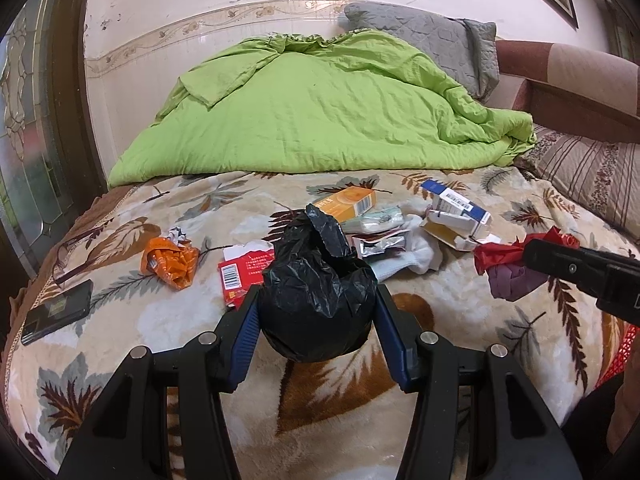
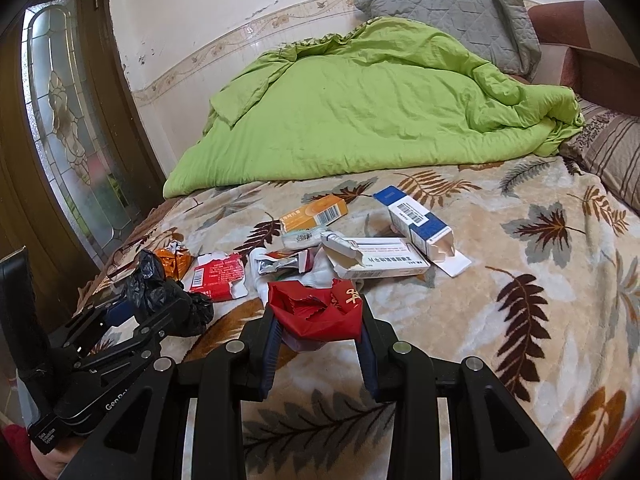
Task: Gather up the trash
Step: 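Hold the black bag in the left tool while the right tool holds the red packet, then carry both items over the red basket and open both tools to drop them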
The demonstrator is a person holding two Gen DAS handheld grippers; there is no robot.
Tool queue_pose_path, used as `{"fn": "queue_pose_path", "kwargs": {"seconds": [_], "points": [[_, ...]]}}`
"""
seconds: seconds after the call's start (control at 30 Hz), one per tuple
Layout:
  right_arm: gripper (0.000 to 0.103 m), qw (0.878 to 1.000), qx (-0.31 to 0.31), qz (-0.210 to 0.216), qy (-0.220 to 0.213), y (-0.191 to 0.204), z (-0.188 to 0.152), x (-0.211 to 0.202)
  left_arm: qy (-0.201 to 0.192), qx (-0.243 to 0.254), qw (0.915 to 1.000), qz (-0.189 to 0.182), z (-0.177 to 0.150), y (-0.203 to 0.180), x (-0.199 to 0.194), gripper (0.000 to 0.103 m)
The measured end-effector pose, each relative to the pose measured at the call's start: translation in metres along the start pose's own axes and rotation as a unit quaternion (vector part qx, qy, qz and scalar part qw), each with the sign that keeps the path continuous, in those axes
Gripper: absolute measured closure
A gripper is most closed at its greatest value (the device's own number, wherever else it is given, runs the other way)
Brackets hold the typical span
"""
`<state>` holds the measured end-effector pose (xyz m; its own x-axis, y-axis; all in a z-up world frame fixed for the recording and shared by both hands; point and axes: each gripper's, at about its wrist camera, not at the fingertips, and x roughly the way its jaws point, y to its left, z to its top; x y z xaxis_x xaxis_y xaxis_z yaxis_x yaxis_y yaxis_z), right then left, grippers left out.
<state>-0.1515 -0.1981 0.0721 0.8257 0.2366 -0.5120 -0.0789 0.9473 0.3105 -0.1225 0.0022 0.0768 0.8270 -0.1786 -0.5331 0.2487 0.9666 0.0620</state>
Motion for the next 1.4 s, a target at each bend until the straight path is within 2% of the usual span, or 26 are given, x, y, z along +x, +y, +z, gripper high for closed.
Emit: {"fn": "queue_pose_path", "kwargs": {"seconds": [0.3,0.57,0.7,0.9,1.07,1.17,1.27,1.4], "points": [[0.067,1.000,0.017,0.009,-0.011,-0.008,-0.014,-0.028,0.015,-0.018,0.9988,-0.044,-0.006,-0.006,-0.011,0.050],[0.067,0.999,0.037,0.017,-0.011,-0.014,-0.012,-0.028,0.019,-0.008,0.9979,-0.062,-0.009,-0.021,-0.013,0.050],[0.067,0.998,0.054,0.030,-0.008,-0.018,-0.013,-0.030,0.032,-0.010,0.9956,-0.088,-0.012,-0.032,-0.017,0.050],[0.067,0.996,0.081,0.046,-0.013,-0.033,-0.019,-0.064,0.026,0.036,0.9905,-0.130,-0.010,-0.070,-0.039,0.050],[0.067,0.994,0.106,0.020,-0.032,-0.068,-0.028,-0.120,0.016,0.074,0.9784,-0.192,0.000,-0.118,-0.061,0.050],[0.067,0.992,0.112,-0.020,-0.057,-0.094,-0.030,-0.162,0.010,0.102,0.9676,-0.231,0.008,-0.152,-0.076,0.050],[0.067,0.986,0.128,-0.066,-0.081,-0.121,-0.033,-0.203,0.015,0.120,0.9535,-0.276,0.018,-0.187,-0.087,0.050],[0.066,0.976,0.155,-0.119,-0.097,-0.156,-0.041,-0.250,0.034,0.138,0.9306,-0.337,0.025,-0.239,-0.097,0.050]]}}
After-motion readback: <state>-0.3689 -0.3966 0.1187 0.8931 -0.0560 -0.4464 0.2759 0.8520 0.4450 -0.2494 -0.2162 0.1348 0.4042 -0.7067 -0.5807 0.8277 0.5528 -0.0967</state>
